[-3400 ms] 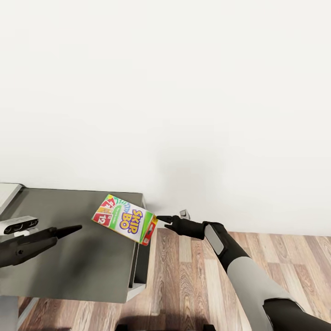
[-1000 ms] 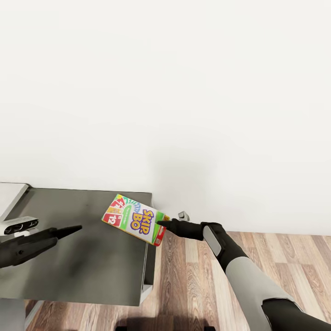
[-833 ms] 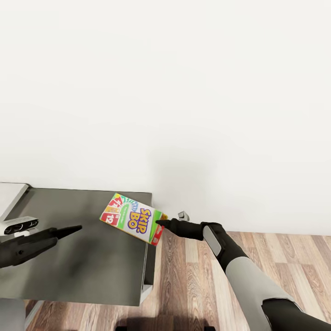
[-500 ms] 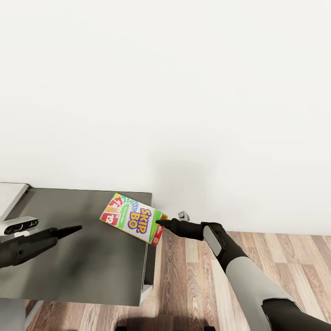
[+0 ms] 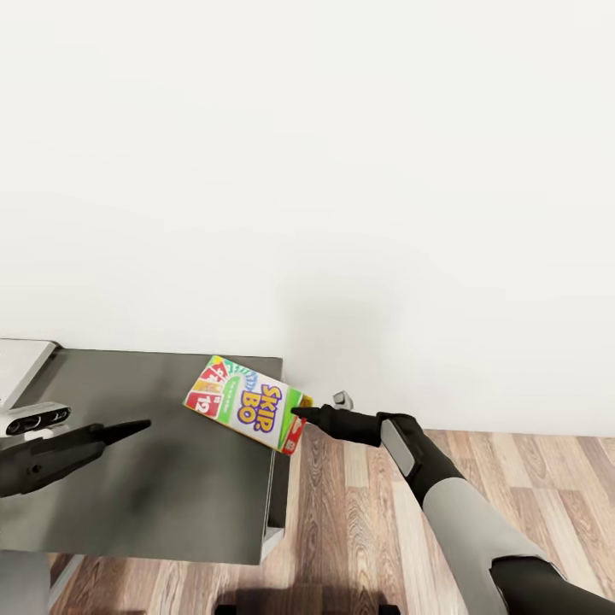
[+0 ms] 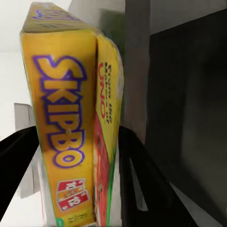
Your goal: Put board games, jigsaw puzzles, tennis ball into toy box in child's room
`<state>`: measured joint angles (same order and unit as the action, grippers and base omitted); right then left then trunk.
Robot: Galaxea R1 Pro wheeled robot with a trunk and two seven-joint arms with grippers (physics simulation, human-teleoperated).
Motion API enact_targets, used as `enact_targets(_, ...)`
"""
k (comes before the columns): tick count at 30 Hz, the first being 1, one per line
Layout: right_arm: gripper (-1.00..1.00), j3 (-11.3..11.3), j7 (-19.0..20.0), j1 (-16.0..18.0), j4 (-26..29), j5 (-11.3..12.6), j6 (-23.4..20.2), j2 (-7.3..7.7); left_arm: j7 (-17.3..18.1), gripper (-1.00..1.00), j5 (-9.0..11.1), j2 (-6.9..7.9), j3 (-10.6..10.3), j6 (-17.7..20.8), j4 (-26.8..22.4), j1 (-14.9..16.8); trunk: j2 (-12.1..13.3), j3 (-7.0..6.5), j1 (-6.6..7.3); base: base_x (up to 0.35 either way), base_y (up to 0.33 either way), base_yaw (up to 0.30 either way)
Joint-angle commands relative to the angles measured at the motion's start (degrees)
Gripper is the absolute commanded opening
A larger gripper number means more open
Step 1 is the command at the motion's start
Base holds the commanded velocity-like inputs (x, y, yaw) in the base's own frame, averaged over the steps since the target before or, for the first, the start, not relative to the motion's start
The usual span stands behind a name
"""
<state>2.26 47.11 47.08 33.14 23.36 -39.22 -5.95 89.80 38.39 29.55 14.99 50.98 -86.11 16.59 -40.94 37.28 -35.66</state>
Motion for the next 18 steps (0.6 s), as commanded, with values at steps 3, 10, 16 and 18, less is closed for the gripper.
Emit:
enact_targets(3,-1.0,0.1,2.7,-0.3,0.1,0.2,-0.2,0.17,0.2,1.0,0.0,0.09,0.0,0.8,0.0,0.0,1.2,-0.5,0.65,0.0,0.0,0.0)
enact_targets(10,-1.0,-0.1,7.2,-0.9,0.1,0.2,-0.2,0.39,0.2,1.0,-0.1,0.15,0.0,0.9,0.0,0.0,4.0,-1.75,2.19,-0.003,0.0,0.0)
enact_targets(16,-1.0,-0.4,13.2,-0.7,0.3,0.4,-0.2,0.85,0.2,1.0,-0.1,0.16,-0.1,1.0,0.0,0.0,6.4,-2.83,3.51,-0.185,0.013,0.0)
enact_targets(18,-1.0,-0.5,15.2,-0.7,0.6,0.7,-0.1,2.37,0.2,1.0,-0.1,0.16,-0.1,1.0,0.0,0.0,7.2,-3.19,3.94,-0.085,0.005,0.0)
